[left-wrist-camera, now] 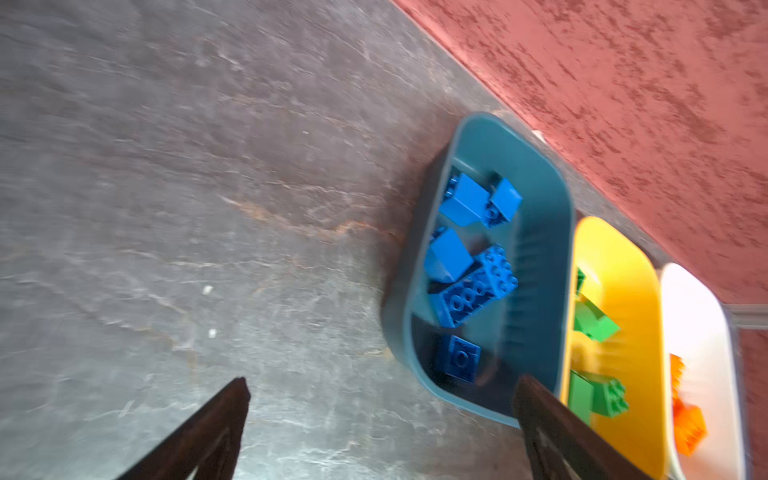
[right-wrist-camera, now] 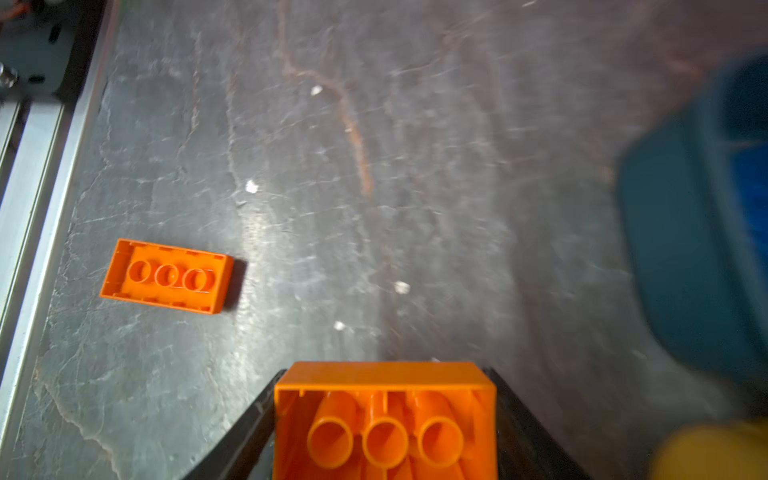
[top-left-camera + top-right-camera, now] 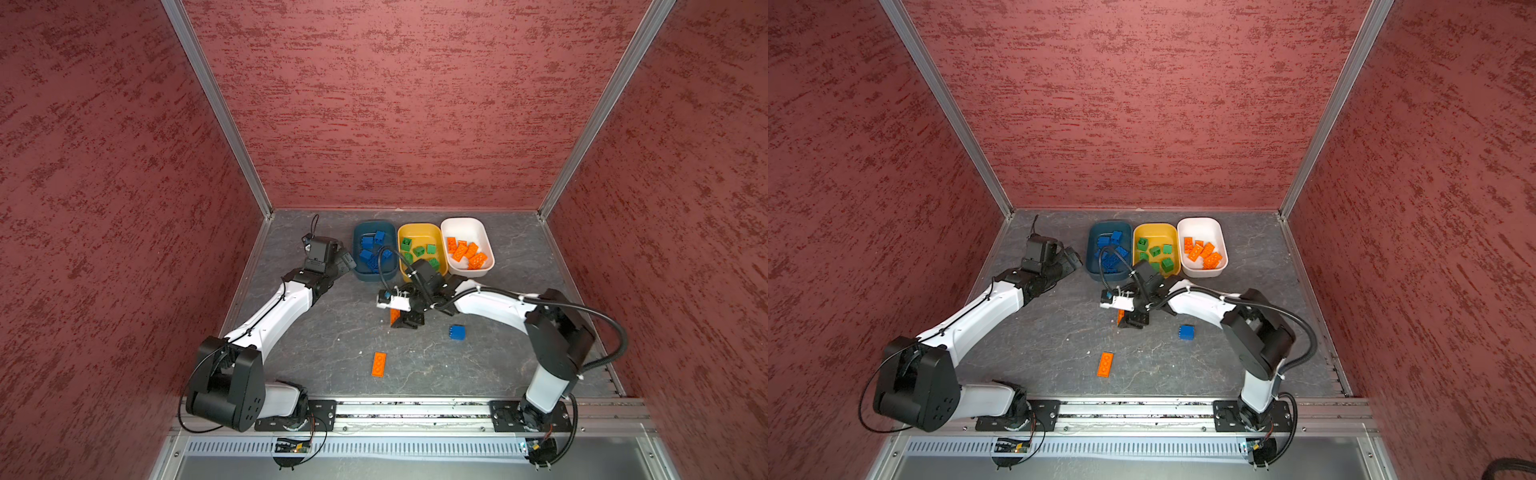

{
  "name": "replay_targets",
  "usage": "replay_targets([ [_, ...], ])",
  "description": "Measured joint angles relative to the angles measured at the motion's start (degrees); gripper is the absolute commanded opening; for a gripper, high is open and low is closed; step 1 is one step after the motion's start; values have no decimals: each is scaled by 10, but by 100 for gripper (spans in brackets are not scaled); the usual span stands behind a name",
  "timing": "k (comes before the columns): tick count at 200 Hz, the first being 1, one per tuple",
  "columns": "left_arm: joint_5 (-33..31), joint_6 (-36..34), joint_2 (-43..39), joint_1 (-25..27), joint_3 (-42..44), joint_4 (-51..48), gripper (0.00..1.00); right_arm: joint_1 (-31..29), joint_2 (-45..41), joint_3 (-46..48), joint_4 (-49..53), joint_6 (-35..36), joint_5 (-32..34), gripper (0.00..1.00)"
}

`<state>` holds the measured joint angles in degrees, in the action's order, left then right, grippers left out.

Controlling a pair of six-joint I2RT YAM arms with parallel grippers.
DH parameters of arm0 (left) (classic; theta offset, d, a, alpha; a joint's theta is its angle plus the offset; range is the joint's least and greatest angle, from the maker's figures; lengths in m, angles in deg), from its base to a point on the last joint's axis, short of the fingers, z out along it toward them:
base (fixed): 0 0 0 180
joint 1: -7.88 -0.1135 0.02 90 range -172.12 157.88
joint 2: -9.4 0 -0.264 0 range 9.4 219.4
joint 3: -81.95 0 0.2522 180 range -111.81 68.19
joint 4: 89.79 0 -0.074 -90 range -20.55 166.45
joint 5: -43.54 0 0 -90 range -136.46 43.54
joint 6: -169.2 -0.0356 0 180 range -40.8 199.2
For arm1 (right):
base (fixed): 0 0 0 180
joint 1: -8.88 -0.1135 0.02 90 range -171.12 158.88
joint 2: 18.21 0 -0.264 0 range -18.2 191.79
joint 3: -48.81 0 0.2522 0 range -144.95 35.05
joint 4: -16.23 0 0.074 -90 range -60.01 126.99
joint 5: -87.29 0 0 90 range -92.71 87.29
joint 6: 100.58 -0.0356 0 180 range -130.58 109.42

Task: Sort the legos into containers by color
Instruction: 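Carry the orange brick with the right gripper and release it into the white tub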

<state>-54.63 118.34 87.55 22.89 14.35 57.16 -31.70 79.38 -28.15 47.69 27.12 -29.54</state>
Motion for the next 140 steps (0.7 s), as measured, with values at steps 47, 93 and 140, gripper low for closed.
replay_targets([
  [47, 0, -32, 58, 53, -66, 0, 99, 159, -84, 86, -146, -161, 13, 53],
  [93, 14, -56, 132, 86, -110, 0, 99, 256, -81, 81, -213, -321, 111, 53],
  [140, 8, -77, 151, 117, -137, -2, 99, 285, -2, -1, -205, -415, 212, 54],
])
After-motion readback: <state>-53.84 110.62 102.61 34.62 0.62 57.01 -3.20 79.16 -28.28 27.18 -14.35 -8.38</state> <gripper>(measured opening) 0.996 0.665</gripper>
